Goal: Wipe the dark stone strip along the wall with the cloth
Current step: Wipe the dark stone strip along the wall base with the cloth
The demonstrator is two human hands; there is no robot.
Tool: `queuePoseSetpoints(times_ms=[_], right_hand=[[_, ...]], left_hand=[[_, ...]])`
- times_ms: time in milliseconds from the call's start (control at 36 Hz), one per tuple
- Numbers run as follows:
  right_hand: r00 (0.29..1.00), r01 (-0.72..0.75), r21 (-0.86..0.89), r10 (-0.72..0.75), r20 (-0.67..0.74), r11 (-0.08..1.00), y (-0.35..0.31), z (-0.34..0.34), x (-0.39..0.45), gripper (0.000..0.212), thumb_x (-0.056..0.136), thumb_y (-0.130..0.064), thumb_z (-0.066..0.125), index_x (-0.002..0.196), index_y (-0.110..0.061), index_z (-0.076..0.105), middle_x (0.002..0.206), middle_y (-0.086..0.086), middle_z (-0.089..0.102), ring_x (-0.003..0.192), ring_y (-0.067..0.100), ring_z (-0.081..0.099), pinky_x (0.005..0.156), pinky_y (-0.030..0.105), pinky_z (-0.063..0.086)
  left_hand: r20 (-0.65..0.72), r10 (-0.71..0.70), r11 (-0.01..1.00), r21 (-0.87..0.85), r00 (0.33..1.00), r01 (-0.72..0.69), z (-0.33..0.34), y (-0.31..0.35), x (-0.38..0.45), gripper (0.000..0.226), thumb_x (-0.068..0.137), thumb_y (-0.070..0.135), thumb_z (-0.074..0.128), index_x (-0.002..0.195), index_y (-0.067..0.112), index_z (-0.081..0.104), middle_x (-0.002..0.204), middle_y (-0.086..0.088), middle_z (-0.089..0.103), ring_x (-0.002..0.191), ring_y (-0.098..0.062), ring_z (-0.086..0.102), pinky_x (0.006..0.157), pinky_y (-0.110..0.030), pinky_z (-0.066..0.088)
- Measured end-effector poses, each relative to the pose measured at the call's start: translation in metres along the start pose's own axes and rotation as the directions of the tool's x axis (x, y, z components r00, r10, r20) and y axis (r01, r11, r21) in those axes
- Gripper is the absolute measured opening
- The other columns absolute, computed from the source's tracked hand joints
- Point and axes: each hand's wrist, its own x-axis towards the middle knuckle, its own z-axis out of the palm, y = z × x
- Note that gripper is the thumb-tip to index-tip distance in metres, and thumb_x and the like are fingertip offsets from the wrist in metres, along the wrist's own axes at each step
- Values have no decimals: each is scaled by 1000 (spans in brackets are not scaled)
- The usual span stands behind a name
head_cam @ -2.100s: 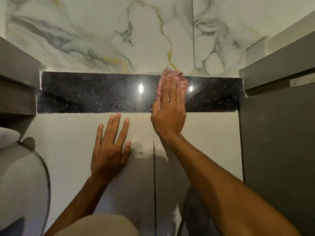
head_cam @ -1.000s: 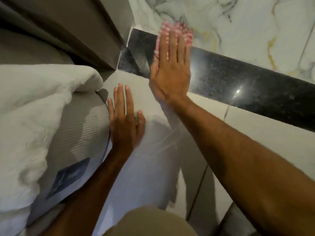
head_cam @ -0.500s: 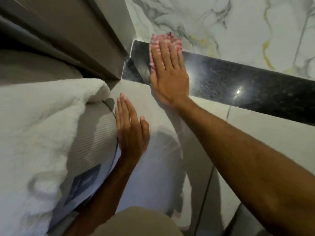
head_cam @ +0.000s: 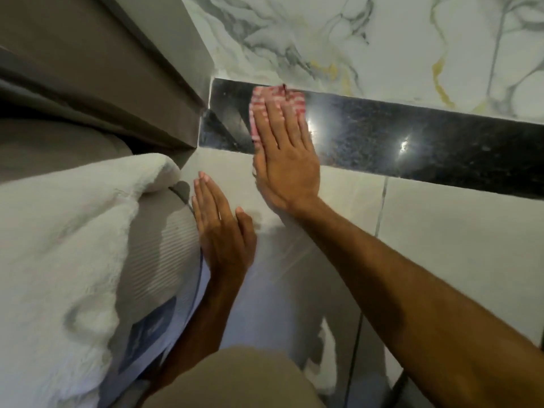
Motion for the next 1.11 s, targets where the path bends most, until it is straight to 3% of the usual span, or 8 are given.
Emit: queuePoseSetpoints(times_ms=[111,250,417,500,722,806,1000,1111], right_hand=[[902,416,7,-414,125,909,-25,12,10,64,119,-44,31,177,-19,19,187,7,17,176,27,13,146,48,9],[776,599,-17,-575,259,801,17,-5,-24,63,121,-43,29,178,-23,14,188,5,11,176,26,7,146,49,11],[983,178,-24,-177,41,984,32,-15,-8,63,119,-38,32,178,-19,20,188,5,17,176,23,12,145,49,15],[999,8,5,-8,-31,1000,0,-4,24,65,118,-40,30,178,-18,19,188,7,16,176,24,12,146,45,11],[940,339,-36,-338,48,940,20,3,-39,64,116,-37,39,176,-18,26,185,10,25,174,27,20,145,50,19],[967,251,-88,-254,-25,964,55,-9,-75,61,116,-32,47,174,-16,35,183,9,32,172,27,27,141,51,30],[953,-261,-33,252,-165,965,49,-12,3,67,118,-40,29,178,-15,13,188,10,11,176,26,10,145,49,15],[986,-116,7,116,-120,993,12,-4,38,67,116,-37,29,178,-13,15,188,13,12,176,30,10,145,52,15]], left_hand=[[-1,6,999,39,1000,-6,1,-1,-1,69,113,31,32,169,-6,18,179,-26,18,169,-37,17,141,-49,12],[20,14,998,53,1000,-15,-7,3,-3,70,107,20,41,167,-11,20,177,-29,20,167,-41,21,136,-59,24],[4,38,990,135,999,-38,-6,2,-3,71,108,24,36,170,-5,16,180,-23,18,168,-36,19,138,-52,22],[-9,48,997,67,999,-48,-2,-3,-1,72,107,28,34,172,1,16,180,-20,19,169,-33,17,140,-51,16],[45,64,996,54,997,-66,-5,0,0,73,107,32,37,173,7,18,182,-18,15,170,-33,12,140,-56,12],[46,86,994,57,995,-89,-9,1,1,71,106,29,42,171,7,26,180,-20,19,168,-38,17,137,-62,17],[41,116,986,119,992,-120,-3,-2,1,69,110,38,40,173,15,22,181,-17,17,169,-37,15,137,-57,10],[48,99,987,122,994,-105,-5,0,0,69,111,39,38,173,16,22,182,-16,14,170,-35,13,138,-57,9]])
